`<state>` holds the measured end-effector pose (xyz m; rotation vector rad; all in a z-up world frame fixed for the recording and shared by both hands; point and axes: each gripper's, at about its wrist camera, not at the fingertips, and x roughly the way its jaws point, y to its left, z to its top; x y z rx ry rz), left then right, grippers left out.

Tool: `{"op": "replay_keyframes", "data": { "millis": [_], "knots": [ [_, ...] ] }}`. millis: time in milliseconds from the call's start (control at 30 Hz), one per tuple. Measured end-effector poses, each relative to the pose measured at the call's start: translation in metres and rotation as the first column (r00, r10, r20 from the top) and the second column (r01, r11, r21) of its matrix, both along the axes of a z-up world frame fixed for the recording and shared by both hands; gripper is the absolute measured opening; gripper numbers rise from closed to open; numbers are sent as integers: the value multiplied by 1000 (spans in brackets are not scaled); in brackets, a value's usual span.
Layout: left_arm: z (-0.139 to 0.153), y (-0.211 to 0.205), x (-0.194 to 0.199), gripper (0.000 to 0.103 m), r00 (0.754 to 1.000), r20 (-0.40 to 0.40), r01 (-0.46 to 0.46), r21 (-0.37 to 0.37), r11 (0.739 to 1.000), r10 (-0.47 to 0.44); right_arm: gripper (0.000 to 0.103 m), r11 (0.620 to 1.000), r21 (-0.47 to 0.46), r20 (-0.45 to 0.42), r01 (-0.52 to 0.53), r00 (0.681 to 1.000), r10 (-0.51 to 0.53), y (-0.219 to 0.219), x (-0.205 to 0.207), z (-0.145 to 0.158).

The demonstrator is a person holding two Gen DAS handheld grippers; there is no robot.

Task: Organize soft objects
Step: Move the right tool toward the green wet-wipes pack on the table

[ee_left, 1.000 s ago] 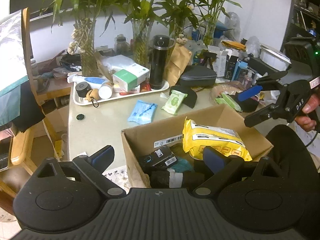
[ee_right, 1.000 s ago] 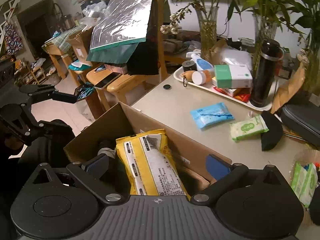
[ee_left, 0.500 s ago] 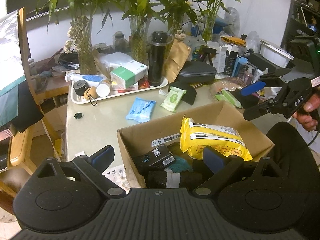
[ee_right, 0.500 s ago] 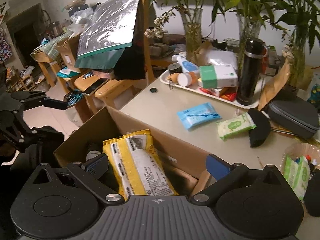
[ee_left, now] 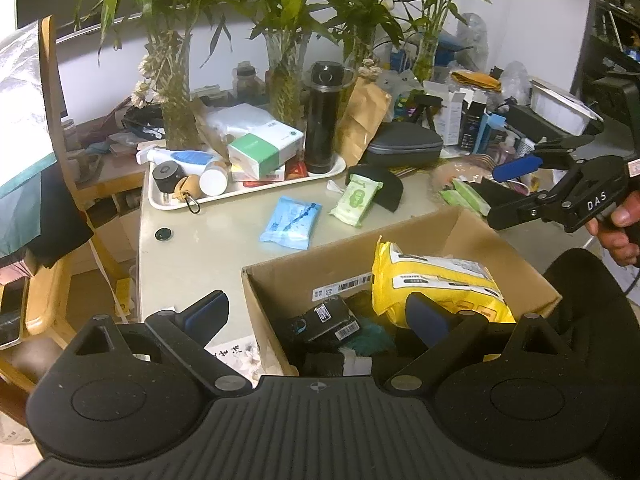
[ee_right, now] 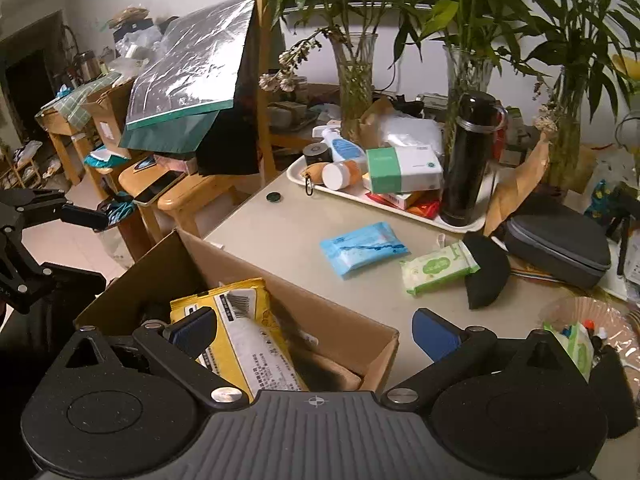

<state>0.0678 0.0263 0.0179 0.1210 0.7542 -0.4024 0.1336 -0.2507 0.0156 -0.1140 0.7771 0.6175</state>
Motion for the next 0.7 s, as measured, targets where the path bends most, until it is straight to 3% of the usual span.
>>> {"op": "replay_keyframes", "data": {
  "millis": [700],
  "knots": [
    [-4,-5,20,97,1000,3,-20,50,999,20,103,997,-18,-9,80,997,-81,-7,9,-10]
  ]
}}
